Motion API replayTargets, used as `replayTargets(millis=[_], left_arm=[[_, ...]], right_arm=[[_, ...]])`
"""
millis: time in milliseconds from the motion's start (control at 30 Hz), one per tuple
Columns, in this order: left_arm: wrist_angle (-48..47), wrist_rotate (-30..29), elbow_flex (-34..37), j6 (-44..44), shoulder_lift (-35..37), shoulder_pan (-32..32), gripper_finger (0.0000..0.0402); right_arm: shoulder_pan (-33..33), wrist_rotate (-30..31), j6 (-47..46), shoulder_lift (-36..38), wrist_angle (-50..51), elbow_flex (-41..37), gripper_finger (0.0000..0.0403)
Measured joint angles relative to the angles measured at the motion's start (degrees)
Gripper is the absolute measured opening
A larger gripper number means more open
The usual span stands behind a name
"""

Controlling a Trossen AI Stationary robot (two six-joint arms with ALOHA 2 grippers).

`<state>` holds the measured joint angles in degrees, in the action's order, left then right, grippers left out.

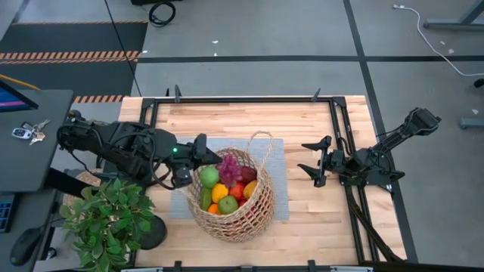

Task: Build produce basket
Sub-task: Put the pink grapes into the brown basket

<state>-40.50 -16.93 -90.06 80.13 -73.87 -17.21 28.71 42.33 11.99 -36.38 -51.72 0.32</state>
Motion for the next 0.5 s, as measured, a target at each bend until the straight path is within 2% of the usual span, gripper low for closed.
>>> replayTargets(millis=[500], left_arm=[[-3.5, 0.0, 0.0, -14.0, 0.0, 0.0, 0.0039]], right_arm=[[0.0, 0.0, 0.0, 0.0, 0.0, 0.0, 0.0362]])
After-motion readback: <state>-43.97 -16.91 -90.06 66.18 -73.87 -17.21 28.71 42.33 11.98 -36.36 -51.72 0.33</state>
